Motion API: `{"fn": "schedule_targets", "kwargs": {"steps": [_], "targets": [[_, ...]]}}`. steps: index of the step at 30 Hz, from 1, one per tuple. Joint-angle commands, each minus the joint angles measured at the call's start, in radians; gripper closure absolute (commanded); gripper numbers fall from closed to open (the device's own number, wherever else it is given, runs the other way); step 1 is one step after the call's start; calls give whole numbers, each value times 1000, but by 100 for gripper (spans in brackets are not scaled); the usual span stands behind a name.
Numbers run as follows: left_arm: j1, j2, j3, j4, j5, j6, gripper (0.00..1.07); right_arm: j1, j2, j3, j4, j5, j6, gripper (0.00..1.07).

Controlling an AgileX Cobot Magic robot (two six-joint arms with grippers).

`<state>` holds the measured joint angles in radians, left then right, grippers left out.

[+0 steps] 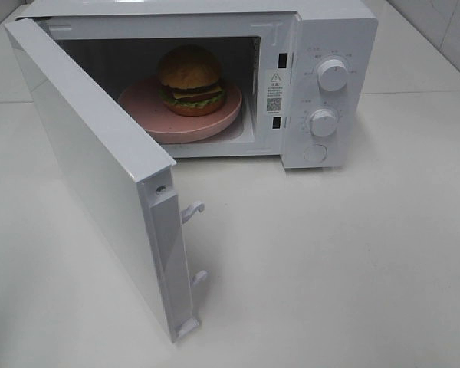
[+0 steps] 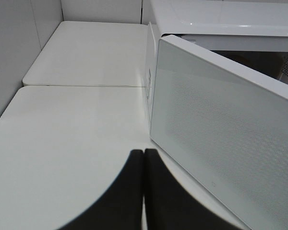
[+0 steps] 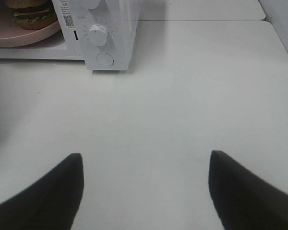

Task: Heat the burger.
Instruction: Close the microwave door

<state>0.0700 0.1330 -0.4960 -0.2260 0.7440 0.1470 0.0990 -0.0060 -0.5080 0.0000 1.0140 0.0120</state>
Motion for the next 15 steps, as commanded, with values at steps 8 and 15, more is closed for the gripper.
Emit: {"fn": "schedule_targets", "kwargs": {"steps": [8,15], "targets": [[-5,313,5,-165,-182,250,107,-3,-20,2,0,-12,-12,37],[-5,531,5,-314,-263,449,107,-3,-20,2,0,-12,-12,37]]}}
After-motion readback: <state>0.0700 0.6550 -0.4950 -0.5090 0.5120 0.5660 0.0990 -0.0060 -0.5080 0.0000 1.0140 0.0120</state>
